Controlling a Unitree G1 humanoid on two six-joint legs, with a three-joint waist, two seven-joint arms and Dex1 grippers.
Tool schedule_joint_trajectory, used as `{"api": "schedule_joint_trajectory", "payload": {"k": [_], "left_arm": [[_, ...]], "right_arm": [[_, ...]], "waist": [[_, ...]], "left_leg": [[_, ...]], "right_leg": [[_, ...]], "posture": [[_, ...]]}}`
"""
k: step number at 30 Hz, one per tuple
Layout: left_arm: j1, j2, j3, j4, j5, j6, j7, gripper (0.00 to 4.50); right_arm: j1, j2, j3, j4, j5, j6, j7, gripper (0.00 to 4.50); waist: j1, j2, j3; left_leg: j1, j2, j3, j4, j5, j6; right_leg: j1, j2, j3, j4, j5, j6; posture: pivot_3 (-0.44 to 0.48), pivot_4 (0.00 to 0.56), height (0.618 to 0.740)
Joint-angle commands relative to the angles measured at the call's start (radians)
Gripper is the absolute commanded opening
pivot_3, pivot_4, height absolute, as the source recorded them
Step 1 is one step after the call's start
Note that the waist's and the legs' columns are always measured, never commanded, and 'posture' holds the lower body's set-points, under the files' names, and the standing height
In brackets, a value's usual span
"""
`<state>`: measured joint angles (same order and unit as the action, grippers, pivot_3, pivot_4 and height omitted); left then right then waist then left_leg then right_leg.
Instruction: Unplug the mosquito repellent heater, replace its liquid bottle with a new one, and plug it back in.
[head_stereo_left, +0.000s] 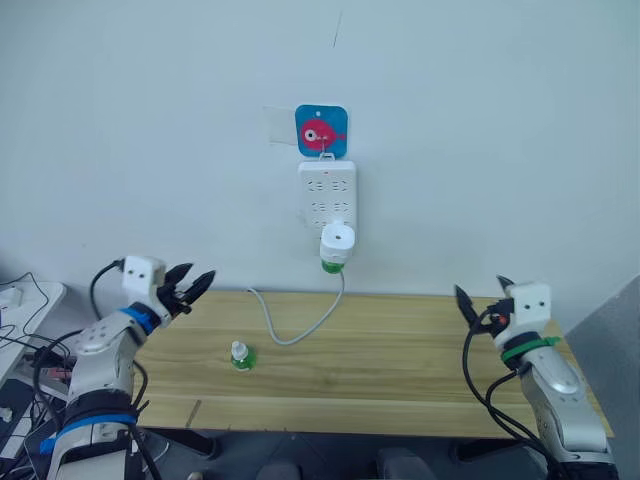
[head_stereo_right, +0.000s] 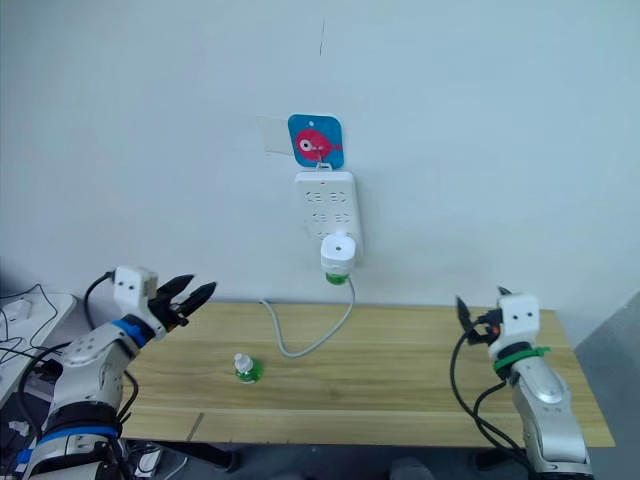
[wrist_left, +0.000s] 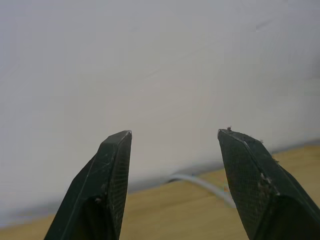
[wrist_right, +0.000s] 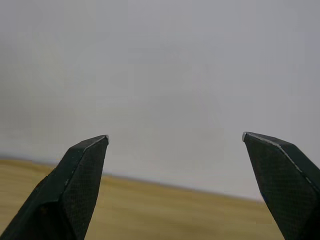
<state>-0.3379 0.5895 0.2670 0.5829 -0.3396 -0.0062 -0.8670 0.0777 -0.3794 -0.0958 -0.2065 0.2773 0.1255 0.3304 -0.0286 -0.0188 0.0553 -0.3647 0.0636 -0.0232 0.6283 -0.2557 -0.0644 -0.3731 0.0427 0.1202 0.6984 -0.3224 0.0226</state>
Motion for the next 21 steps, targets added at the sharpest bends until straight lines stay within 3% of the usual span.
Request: {"api": "schedule_joint_trajectory", "payload": {"k": [1, 7, 21], "left_arm": [[-0.091, 0.004, -0.060, -0.087, -0.014, 0.064, -0.076, 2.82], [-0.365, -0.050, -0.168, 0.005, 0.009, 0.128, -0.190, 2.82], [-0.626, -0.159, -0.223, 0.340, 0.093, 0.015, -0.285, 2.82]], "right_arm": [[-0.044, -0.028, 0.065, -0.209, 0.112, 0.152, 0.085, 4.50], [-0.180, -0.044, 0.150, -0.365, 0.243, 0.377, 0.132, 4.50], [-0.194, -0.031, 0.128, -0.434, 0.243, 0.478, 0.068, 4.50]], "waist": [[0.001, -0.003, 0.007], [0.002, -0.006, 0.019], [-0.008, -0.006, 0.021]], "left_leg": [[0.000, 0.000, 0.000, 0.000, 0.000, 0.000], [-0.004, -0.001, -0.002, 0.003, 0.000, 0.000], [-0.021, -0.001, -0.005, 0.008, -0.002, 0.004]], "right_leg": [[0.000, 0.000, 0.000, 0.000, 0.000, 0.000], [0.000, 0.001, -0.001, -0.002, 0.001, -0.001], [-0.015, 0.001, -0.003, -0.002, 0.002, -0.003]], "posture": [[0.068, 0.087, 0.740], [0.026, 0.086, 0.740], [-0.037, 0.088, 0.740]]}}
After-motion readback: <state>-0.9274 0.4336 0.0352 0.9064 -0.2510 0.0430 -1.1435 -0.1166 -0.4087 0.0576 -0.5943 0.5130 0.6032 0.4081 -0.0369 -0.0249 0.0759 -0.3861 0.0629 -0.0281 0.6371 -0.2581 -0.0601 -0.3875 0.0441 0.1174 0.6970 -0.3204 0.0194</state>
